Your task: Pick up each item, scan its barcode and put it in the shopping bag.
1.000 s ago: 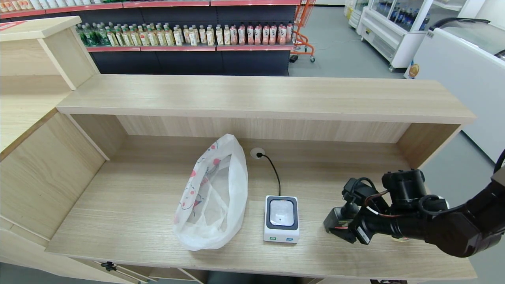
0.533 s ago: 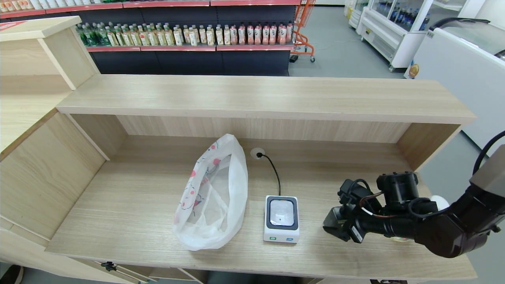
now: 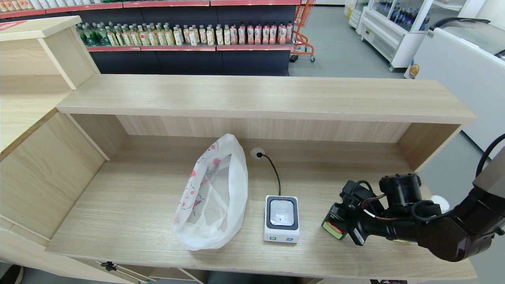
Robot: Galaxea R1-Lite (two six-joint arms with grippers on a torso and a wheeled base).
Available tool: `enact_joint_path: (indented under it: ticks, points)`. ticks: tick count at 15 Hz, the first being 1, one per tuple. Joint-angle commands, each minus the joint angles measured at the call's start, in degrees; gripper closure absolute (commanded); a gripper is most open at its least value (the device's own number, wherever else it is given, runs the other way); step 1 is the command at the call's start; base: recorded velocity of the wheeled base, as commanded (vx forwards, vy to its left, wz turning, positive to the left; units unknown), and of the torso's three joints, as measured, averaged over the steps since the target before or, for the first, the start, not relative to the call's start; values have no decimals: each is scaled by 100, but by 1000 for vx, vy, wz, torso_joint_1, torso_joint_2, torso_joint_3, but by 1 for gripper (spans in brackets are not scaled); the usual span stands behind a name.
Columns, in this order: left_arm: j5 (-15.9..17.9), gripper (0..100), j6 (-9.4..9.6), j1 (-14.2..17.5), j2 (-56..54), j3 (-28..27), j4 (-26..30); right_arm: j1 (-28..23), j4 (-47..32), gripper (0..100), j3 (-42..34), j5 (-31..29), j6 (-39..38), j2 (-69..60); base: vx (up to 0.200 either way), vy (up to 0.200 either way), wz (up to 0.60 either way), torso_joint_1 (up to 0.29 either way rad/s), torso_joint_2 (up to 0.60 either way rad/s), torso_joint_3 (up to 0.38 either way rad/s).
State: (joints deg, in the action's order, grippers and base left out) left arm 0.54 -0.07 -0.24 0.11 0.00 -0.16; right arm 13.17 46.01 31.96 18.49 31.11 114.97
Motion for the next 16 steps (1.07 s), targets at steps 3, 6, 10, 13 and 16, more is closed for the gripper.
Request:
enact_joint_path:
  ticks: [3,6,10,13,16]
  points:
    - [-1,0,-1,7,-2,0,-2,55,-786,100,-366,-4,-923,-2075,0,0,0,0,0,0]
    - [-1,0,-1,-2,-2,0,-2,72,-1129,100,-1043,-4,-44,-3402,0,0,0,0,0,0]
    - [-1,0,-1,-2,-2,0,-2,345,-1147,100,-1579,172,3138,-4246,0,0,0,0,0,0]
    - [-1,0,-1,-2,-2,0,-2,608,-1340,100,-1491,1165,5687,-3824,0,0,0,0,0,0]
    - [-1,0,-1,-2,-2,0,-2,626,-1402,100,-1043,2009,8737,-3191,0,0,0,0,0,0]
